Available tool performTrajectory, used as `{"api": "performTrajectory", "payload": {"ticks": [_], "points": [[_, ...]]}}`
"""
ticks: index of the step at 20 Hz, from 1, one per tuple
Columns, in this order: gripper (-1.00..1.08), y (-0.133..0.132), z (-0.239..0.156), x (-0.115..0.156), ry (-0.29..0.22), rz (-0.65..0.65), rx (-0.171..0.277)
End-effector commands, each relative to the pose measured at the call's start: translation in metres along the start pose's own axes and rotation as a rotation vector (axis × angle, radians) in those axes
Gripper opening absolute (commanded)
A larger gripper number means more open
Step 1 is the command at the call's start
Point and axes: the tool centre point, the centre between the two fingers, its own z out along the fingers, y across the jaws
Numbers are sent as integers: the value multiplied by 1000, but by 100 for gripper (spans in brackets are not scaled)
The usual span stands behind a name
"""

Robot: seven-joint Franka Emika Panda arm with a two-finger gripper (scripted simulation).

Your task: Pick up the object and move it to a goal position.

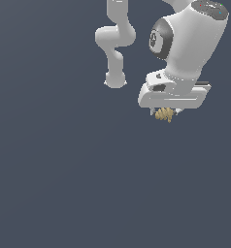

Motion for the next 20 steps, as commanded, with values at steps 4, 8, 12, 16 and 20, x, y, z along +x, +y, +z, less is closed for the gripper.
{"api": "performTrajectory", "payload": {"ticks": [4,8,12,16,20], "points": [[-100,-31,-34,6,-2,1,0],[-100,-45,-49,9,-2,2,1],[-100,-54,-58,11,-2,2,1],[-100,-58,-62,13,-2,2,1],[-100,-58,-62,13,-2,2,1]]}}
